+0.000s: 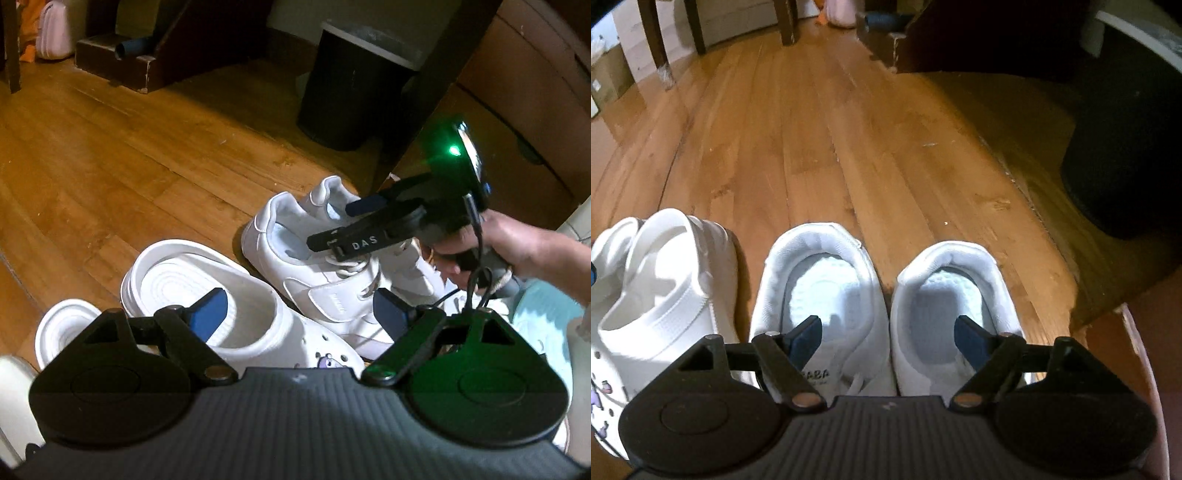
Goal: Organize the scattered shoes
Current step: 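Grasp both white velcro sneakers with the right tool and lift them, then carry the sneakers past the crocs, set them down and open the right tool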
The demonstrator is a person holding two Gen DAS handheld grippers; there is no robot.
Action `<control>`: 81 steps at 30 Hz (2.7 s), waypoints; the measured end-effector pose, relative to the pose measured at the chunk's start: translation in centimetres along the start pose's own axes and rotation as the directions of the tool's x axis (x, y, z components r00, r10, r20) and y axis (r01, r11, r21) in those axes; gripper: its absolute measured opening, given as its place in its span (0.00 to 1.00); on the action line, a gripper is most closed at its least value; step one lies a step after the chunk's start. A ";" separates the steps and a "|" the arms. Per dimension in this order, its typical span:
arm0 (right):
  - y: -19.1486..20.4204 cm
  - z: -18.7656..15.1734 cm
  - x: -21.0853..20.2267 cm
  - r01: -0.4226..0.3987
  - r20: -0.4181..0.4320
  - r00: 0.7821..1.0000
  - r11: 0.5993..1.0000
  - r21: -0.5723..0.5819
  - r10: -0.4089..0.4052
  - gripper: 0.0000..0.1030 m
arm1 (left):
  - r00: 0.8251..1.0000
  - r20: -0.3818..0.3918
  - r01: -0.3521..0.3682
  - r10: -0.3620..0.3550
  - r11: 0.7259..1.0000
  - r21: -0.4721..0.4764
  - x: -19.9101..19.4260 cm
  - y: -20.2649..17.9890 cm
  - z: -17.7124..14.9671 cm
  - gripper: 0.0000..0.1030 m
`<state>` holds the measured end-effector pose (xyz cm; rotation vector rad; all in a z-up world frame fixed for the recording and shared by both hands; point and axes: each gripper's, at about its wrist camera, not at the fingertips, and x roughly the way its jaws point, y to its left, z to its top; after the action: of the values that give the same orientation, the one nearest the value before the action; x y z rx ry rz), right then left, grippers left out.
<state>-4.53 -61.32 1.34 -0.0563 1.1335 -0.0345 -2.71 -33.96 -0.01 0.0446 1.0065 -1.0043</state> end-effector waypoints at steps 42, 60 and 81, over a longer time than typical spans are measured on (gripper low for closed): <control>6.4 7.6 -11.7 -0.032 0.719 0.695 0.999 0.023 0.006 0.25 | 0.970 0.205 -0.082 0.130 0.970 -0.228 -7.8 6.3 0.0 0.84; 20.9 22.0 -2.0 -0.250 0.563 0.796 0.968 -0.031 0.223 0.25 | 0.938 0.173 -0.196 0.299 0.873 -0.446 -14.1 17.0 -3.7 0.84; 25.8 30.9 8.7 -0.178 -0.153 0.969 0.978 0.108 0.193 0.47 | 0.992 -0.126 -0.084 0.014 0.813 -0.576 -9.9 22.6 -3.6 0.84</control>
<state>27.12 -35.21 4.96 0.1386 1.2955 0.0765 9.58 -12.66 -3.84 -0.3833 1.3810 -0.6130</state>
